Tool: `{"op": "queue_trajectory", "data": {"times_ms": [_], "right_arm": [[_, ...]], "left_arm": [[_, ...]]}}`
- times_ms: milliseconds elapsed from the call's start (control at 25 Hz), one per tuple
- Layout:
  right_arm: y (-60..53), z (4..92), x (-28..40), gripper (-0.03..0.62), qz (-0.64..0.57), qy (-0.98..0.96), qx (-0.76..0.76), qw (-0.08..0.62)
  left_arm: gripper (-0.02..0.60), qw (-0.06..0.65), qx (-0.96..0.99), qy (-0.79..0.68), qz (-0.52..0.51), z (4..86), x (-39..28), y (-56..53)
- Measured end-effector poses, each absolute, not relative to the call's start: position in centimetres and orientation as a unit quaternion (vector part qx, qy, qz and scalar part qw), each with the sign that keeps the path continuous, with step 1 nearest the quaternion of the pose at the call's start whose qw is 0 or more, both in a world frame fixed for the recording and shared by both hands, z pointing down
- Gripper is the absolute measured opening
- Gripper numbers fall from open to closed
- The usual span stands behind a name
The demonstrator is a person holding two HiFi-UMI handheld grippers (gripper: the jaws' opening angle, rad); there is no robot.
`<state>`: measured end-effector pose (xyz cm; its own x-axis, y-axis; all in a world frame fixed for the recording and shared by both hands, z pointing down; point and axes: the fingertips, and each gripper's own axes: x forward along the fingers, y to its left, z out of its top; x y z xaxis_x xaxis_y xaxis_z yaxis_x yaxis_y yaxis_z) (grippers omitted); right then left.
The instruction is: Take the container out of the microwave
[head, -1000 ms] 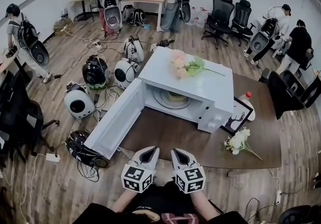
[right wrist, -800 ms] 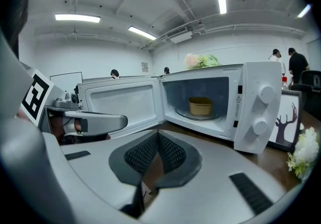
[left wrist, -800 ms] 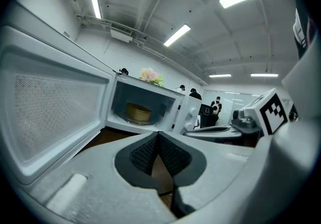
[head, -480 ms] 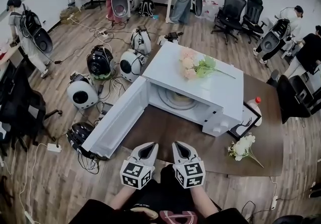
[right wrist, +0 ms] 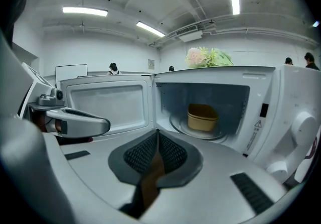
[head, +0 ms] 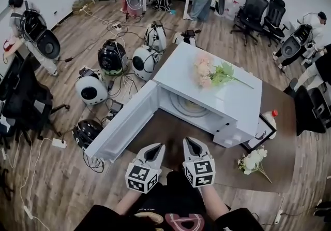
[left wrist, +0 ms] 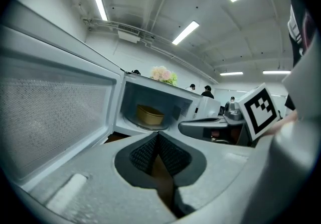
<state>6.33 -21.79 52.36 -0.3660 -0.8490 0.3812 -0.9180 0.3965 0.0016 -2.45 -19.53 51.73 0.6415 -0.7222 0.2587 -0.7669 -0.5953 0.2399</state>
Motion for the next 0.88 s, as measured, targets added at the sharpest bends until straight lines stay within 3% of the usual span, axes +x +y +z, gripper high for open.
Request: {"op": "queue_trajectory", "data": {"times_ms": [200,520,880], "right_arm": [[-24.0,52.2,6.3,0.029,0.086,-0.824,0.53,0.178],[-27.3,51.9,6.5,0.105,0.051,-0.823,0.524,0.214],[-31.0,51.7,7.6,0.106,-0.001,-0.814,0.52,0.26]], "left_arm": [[0.009,0.172,0.888,-0.421,0.073,52.2,-2.4,-20.1],[0.009,0.177,0.881,-0.431,0.078,52.6,-2.0,-21.3],[0.009,0.189,0.877,-0.434,0.082,53.4,-1.7,-22.6]]}}
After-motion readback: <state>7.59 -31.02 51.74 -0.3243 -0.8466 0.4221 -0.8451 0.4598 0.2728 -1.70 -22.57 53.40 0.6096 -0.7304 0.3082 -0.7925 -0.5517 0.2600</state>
